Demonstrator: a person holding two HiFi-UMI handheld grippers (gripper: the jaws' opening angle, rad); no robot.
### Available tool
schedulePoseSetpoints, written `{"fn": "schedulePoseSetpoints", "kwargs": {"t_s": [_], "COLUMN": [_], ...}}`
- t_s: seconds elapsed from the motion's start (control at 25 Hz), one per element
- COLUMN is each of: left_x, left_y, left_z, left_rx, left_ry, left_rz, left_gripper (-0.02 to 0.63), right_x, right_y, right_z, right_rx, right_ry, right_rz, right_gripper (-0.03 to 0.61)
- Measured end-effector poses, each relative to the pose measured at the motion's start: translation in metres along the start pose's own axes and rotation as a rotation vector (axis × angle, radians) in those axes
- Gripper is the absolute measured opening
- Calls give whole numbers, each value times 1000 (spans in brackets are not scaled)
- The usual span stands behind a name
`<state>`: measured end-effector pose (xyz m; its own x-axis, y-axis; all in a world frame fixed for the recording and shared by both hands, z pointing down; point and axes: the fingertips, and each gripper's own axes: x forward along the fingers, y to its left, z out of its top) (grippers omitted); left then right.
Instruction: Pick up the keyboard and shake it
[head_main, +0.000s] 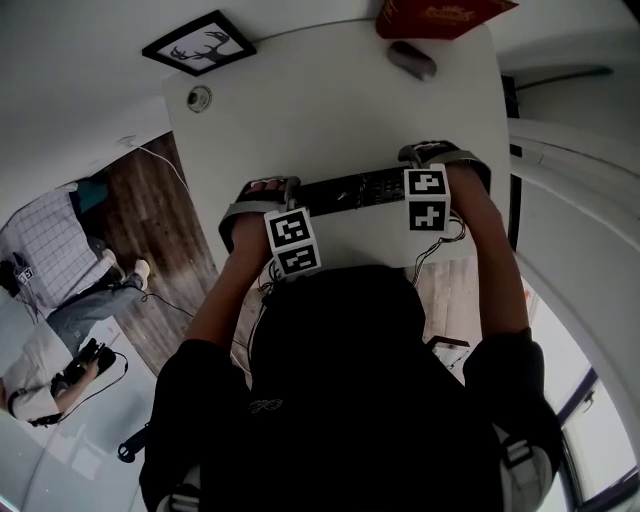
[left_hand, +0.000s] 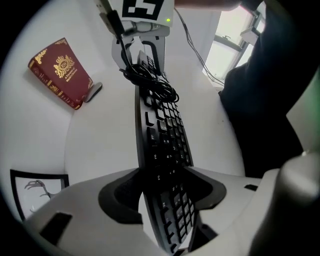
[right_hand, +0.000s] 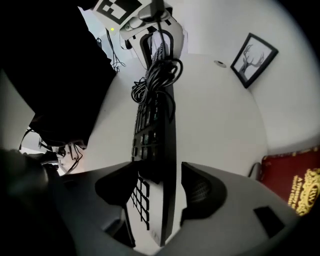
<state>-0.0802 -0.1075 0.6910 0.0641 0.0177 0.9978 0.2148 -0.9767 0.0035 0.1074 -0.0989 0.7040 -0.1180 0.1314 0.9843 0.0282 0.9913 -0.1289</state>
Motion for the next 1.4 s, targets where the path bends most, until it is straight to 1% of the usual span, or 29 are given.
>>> {"fn": "schedulePoseSetpoints", "kwargs": {"t_s": [0.2,0.24,0.28,0.32,0.44,0.64,0.72,0.76,0.88,1.0,1.08,1.2,1.28,1.36,1.4], "left_x": [3,4,6,7,12,25,30,32,39,41,39,37,32,24,18], "left_y": [5,6,8,8,8,-2,-1,2,11,13,13,13,16,19,20], "left_z": [0,-1,-2,-3,-2,0,1,0,-3,-3,-2,-2,-5,-10,-12], "left_rx": [8,8,6,3,-7,-6,-8,-11,-25,-35,-33,-40,-95,-165,-193], "left_ry": [-15,-16,-16,-17,-30,-45,-51,-51,-41,-38,-39,-68,-102,-134,-150], "left_rz": [-58,-69,-82,-98,-173,-354,-382,-379,-333,-319,-288,-199,-133,-48,-1], "left_gripper": [253,255,256,258,261,268,275,278,290,290,290,288,288,250,202], "right_x": [-10,-8,-5,-1,5,17,22,25,34,36,35,36,34,26,18], "right_y": [-6,-8,-9,-9,-9,4,4,2,-7,-10,-10,-11,-11,-11,-10], "right_z": [6,10,14,15,15,17,17,16,15,14,13,12,10,11,13], "right_rx": [-22,-30,-40,-47,-35,-14,0,5,-6,0,7,-1,-12,-11,-2], "right_ry": [25,26,28,27,7,-12,-22,-24,-13,-9,-2,36,74,104,103], "right_rz": [-206,-227,-237,-234,-164,28,77,85,77,93,79,2,-70,-150,-193], "right_gripper": [279,277,261,259,259,261,262,263,273,275,276,277,275,265,241]}}
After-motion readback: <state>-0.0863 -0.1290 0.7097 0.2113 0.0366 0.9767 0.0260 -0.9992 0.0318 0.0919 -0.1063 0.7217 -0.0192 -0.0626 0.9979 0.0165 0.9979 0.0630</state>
